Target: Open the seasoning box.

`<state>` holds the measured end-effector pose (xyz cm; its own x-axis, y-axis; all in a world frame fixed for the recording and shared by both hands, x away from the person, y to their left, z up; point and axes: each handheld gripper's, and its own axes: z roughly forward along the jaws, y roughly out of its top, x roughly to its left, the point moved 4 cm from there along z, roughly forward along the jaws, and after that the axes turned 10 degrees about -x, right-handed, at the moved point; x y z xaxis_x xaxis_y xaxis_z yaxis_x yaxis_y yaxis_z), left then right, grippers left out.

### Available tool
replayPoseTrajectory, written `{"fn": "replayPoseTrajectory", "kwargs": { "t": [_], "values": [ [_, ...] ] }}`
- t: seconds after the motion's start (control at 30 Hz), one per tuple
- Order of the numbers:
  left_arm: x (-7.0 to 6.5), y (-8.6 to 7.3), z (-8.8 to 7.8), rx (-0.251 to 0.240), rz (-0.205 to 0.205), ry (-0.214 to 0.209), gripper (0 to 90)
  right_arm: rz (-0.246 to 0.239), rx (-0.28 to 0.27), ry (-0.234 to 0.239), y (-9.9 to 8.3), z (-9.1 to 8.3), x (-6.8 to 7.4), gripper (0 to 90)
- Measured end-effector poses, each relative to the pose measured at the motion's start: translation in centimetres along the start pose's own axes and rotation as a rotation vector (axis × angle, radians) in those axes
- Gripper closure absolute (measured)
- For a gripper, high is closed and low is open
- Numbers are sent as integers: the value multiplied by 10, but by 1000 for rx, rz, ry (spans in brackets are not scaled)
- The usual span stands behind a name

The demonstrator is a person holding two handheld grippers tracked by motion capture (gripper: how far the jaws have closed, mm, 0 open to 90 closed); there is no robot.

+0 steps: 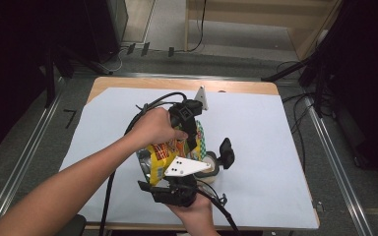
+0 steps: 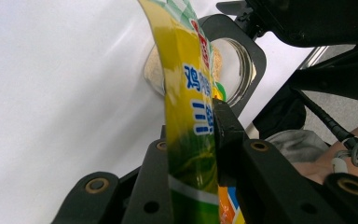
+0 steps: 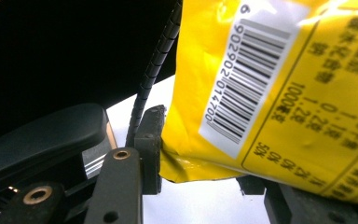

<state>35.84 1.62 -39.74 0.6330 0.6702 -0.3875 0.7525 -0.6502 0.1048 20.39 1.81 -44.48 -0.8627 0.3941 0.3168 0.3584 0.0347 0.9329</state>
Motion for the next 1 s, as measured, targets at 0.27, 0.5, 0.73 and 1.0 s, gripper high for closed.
{"fn": "replayPoseTrajectory", "kwargs": {
  "t": [0.27, 0.5, 0.73, 1.0],
  "values": [
    [0, 0, 1, -1, 2, 1, 831, -1, 1, -1, 0, 0, 0, 611],
    [0, 0, 1, 1, 4, 2, 831, 0, 2, -3, 0, 0, 0, 611],
    [0, 0, 0, 1, 6, 4, 831, 0, 2, -2, 0, 0, 0, 612],
    [0, 0, 1, 3, 8, 4, 831, 0, 3, -3, 0, 0, 0, 612]
  ]
}}
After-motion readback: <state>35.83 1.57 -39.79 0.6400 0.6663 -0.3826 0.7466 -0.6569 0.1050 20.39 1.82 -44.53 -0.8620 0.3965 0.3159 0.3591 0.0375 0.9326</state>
